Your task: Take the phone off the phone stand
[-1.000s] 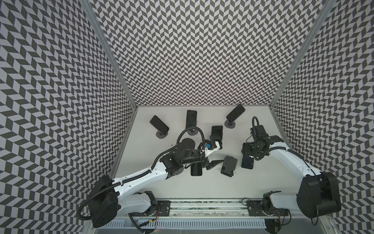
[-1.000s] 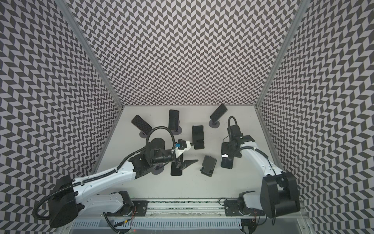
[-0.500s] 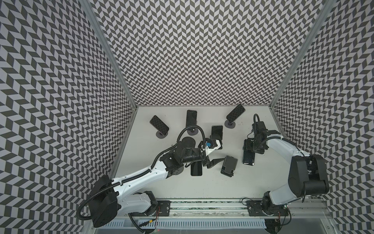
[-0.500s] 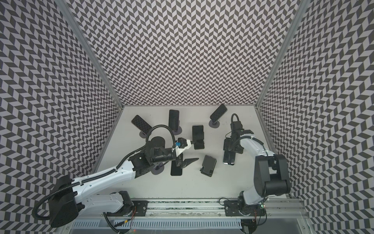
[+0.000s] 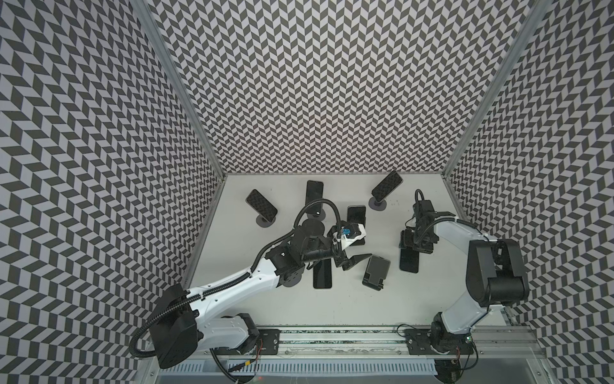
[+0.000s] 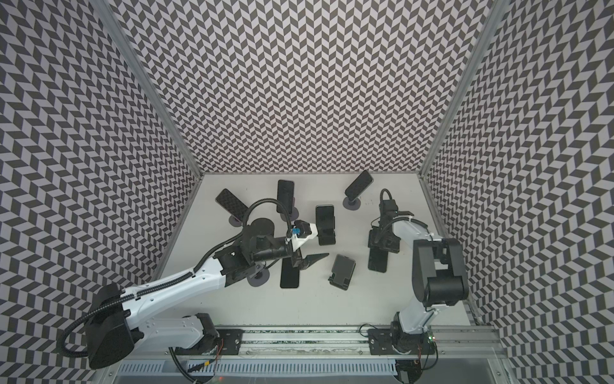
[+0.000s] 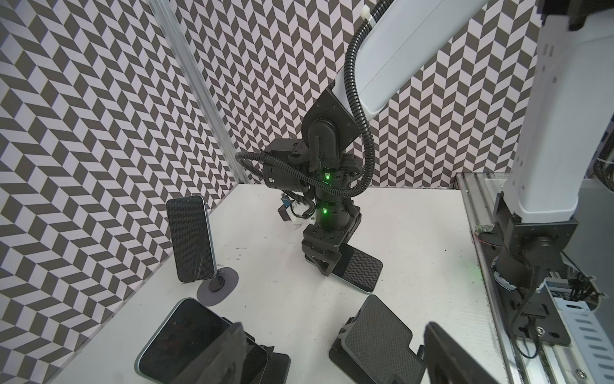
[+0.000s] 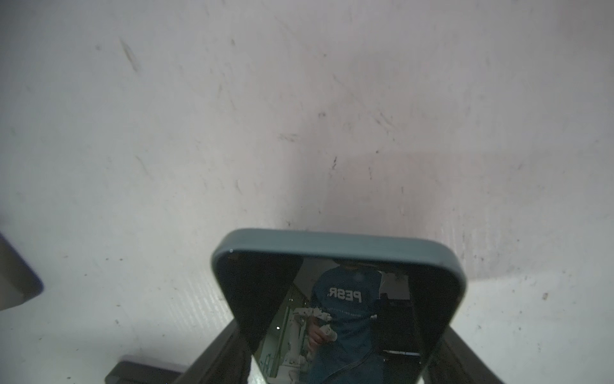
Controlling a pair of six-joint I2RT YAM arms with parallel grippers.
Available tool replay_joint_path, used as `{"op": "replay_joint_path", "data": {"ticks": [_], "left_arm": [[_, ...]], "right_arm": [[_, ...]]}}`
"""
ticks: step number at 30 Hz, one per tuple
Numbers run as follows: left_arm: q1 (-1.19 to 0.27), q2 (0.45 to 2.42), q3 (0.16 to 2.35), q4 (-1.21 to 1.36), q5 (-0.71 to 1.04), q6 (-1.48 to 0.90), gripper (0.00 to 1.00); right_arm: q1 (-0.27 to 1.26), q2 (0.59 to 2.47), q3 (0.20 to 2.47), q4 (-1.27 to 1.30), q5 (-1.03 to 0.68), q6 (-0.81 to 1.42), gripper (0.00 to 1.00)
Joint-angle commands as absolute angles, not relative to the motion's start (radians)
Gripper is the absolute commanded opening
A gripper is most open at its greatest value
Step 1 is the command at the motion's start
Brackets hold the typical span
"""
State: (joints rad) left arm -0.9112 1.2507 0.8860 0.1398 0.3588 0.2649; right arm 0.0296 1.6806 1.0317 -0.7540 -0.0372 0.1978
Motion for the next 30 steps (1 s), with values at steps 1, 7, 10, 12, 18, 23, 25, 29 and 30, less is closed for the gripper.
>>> {"op": "replay_joint_path", "data": {"ticks": [1,7,10,12,18,23,25,29,30], "left_arm": [[-0.901,1.267,0.937,0.116,0.342,0.275,0.84],[-0.884,1.284,0.960,0.112,0.336,0.279,0.84],[-0.876,1.292,0.963,0.112,0.335,0.273,0.84],[-0.871,1.299,0.969,0.111,0.336,0.272,0.84],[-0.853,1.324,0.989,0.114,0.342,0.273,0.84],[-0.841,1.339,0.998,0.115,0.362,0.270,0.84],[-0.836,1.345,1.001,0.115,0.369,0.272,0.84],[-0.827,1.353,1.007,0.115,0.377,0.275,0.84],[-0.826,1.354,1.008,0.115,0.377,0.275,0.84]], "right_arm": [[0.020,1.715,1.067,-0.713,-0.025,0.184,0.00],[0.014,1.760,1.098,-0.714,-0.018,0.177,0.00],[0.009,1.777,1.104,-0.712,-0.021,0.176,0.00],[0.009,1.784,1.111,-0.712,-0.026,0.176,0.00],[0.005,1.799,1.129,-0.719,-0.025,0.174,0.00],[-0.002,1.797,1.128,-0.721,-0.016,0.174,0.00],[-0.010,1.795,1.128,-0.721,-0.010,0.174,0.00],[-0.027,1.798,1.127,-0.718,0.007,0.174,0.00],[-0.032,1.802,1.127,-0.719,0.008,0.175,0.00]]}}
